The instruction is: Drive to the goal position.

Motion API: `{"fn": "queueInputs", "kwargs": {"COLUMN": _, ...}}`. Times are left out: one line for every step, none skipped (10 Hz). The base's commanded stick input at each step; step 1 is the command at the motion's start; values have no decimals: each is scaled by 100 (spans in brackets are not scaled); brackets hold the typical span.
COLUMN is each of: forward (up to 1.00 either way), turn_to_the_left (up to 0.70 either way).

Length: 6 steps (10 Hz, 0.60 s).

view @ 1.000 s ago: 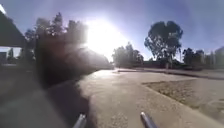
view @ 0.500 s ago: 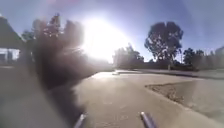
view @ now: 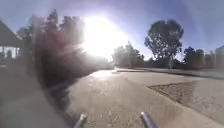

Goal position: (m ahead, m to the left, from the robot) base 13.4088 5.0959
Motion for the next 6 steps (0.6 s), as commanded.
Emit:
{"fn": "queueInputs", "kwargs": {"forward": 93, "turn_to_the_left": 0}}
{"fn": "queueInputs", "kwargs": {"forward": 93, "turn_to_the_left": 14}}
{"fn": "queueInputs", "kwargs": {"forward": 94, "turn_to_the_left": 30}}
{"fn": "queueInputs", "kwargs": {"forward": 94, "turn_to_the_left": 28}}
{"fn": "queueInputs", "kwargs": {"forward": 93, "turn_to_the_left": 11}}
{"fn": "queueInputs", "kwargs": {"forward": 93, "turn_to_the_left": 0}}
